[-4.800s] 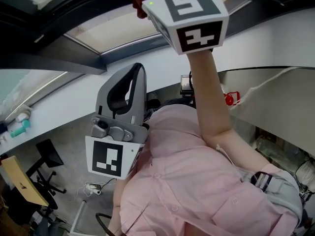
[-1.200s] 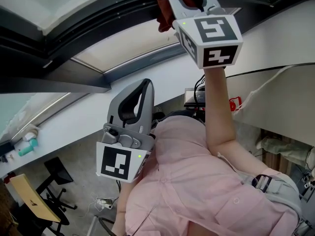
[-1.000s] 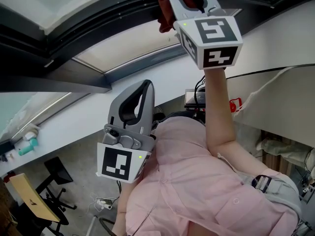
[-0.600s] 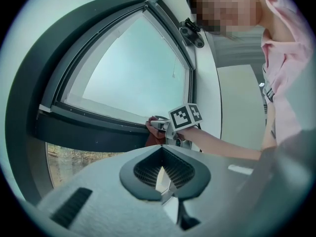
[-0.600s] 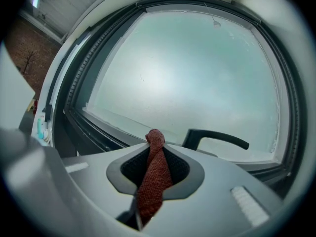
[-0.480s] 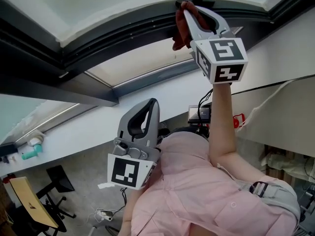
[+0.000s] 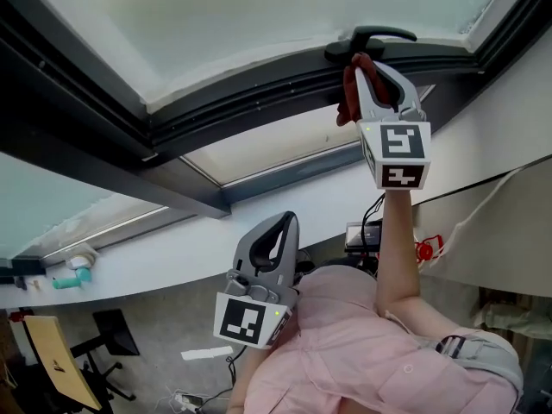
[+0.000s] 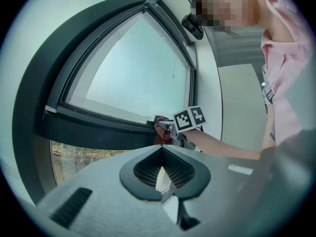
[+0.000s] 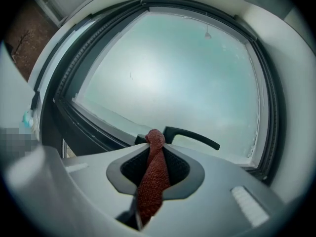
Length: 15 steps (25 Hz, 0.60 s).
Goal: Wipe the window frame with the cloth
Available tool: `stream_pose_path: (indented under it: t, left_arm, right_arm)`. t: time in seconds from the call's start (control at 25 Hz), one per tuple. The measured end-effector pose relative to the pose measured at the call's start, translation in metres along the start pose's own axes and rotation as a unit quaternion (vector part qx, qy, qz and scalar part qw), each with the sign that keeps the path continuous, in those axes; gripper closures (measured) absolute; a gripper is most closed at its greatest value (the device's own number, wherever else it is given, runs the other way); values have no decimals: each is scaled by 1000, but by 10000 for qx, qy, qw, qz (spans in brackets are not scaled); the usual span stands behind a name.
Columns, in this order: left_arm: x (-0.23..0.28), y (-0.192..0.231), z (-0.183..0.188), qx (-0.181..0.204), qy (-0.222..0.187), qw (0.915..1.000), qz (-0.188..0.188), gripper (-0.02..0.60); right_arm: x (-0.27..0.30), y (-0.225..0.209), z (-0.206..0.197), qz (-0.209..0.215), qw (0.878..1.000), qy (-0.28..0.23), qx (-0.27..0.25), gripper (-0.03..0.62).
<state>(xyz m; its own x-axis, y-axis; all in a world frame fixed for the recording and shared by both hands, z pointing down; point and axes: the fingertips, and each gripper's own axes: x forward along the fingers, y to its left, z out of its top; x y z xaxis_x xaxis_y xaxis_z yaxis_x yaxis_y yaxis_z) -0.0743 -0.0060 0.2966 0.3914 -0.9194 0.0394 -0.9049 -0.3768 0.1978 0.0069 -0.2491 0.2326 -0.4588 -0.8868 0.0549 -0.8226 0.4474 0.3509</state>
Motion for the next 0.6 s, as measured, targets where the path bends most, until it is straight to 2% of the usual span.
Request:
stream_pose_path:
  t: [0.16,0.28,0.36,0.6]
  left_arm:
    - [-4,-6,-8,-42,182,9998,-1,586]
    - [-1,-8,-4,-49,49,10000,-30,586]
    - [-4,-11,-10,-19,170,9998,-43,586]
    - [-17,-21,-17,-40,206,9998,-8,586]
  right_arm:
    - [-21,6,1,212,9980,-204,564,528]
    - [-30,11,2,347,9965,-276,706,528]
    - [-39,14,6,450,9947,-365,847,529]
    - [-67,25,14,984,9799,-595,1629,530]
